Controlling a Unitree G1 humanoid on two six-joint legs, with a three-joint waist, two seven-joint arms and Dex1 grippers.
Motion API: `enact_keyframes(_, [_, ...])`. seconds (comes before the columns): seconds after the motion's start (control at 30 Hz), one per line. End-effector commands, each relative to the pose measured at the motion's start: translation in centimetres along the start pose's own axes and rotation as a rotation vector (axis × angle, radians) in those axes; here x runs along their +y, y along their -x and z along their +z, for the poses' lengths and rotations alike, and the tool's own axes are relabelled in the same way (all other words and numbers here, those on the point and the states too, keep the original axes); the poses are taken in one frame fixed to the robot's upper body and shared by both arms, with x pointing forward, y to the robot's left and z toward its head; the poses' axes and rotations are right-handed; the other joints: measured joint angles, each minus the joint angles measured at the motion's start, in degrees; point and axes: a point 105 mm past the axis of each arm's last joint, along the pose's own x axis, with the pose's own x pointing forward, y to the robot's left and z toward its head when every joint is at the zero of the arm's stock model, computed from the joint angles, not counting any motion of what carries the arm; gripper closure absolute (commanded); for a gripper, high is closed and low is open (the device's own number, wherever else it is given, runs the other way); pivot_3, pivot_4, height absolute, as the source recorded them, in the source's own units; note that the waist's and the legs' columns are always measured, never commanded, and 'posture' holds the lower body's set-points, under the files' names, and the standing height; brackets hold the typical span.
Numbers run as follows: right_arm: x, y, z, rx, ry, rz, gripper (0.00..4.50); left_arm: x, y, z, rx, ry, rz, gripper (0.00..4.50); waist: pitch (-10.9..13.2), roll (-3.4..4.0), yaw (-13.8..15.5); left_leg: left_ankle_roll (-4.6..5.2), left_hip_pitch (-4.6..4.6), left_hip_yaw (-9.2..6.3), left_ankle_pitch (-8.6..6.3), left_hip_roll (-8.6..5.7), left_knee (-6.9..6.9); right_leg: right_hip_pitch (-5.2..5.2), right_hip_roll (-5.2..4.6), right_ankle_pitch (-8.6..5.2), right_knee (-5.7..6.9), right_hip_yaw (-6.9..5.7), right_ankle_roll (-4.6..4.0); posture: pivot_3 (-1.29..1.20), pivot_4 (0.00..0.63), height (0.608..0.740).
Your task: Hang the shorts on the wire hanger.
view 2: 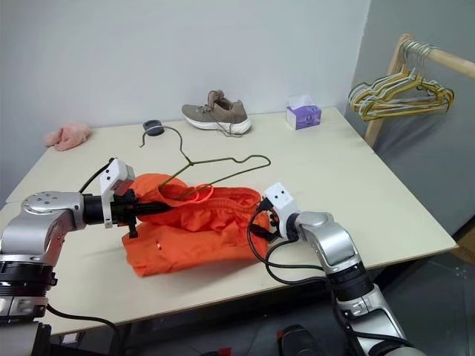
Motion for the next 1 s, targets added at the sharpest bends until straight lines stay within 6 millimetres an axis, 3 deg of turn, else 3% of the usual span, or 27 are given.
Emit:
enact_keyframes(0.03, [0.9, -0.5, 1.5, -0.06, 0.04, 0.008, 0.66, -0.2, 0.6, 1.5, -0.057, -0.027, 0.011, 4.5, 0.0, 0.01, -0.2, 0.0, 0.01, 0.0, 0.0, 0.01, -0.01, -0.01, 0.01, 0.0, 0.0, 0.01, 0.0, -0.2, 0.0, 0.74])
enact_keyframes(0.4, [-2.3, 0.0, 2.4, -0.154, 0.018, -0.157, 4.47, -1.8, 1.9, 1.9, -0.131, 0.134, -0.026, 4.5, 0.0, 0.0, 0.01, 0.0, -0.01, -0.01, 0.0, 0.01, -0.02, -0.02, 0.01, -0.01, 0.0, 0.0, -0.01, -0.2, 0.0, 0.74])
enact_keyframes(0.6, [-6.7, 2.8, 2.7, -0.197, 0.065, -0.339, 4.47, -3.4, 3.1, 1.8, -0.163, 0.281, -0.084, 4.5, 0.0, 0.0, 0.01, 0.0, -0.01, 0.02, 0.0, 0.01, -0.02, -0.02, 0.0, -0.01, -0.02, 0.01, -0.01, -0.21, 0.0, 0.74])
enact_keyframes(0.73, [-7.6, 3.7, 3.0, -0.216, 0.068, -0.367, 4.47, -4.6, 3.6, 0.1, -0.063, 0.3, -0.113, 4.5, 0.01, 0.01, -0.22, 0.0, 0.02, 0.02, 0.0, 0.02, -0.09, -0.03, 0.01, -0.05, -0.01, 0.0, -0.08, -0.21, 0.0, 0.74])
enact_keyframes(1.0, [-8.2, 4.7, 3.4, -0.233, 0.067, -0.395, 4.47, -3.8, 4.8, -2.5, 0.058, 0.288, -0.063, 4.5, 0.02, 0.03, -0.03, 0.0, 0.04, 0.05, 0.0, 0.05, -0.13, -0.05, 0.03, -0.08, 0.0, 0.01, -0.14, -0.21, 0.0, 0.74])
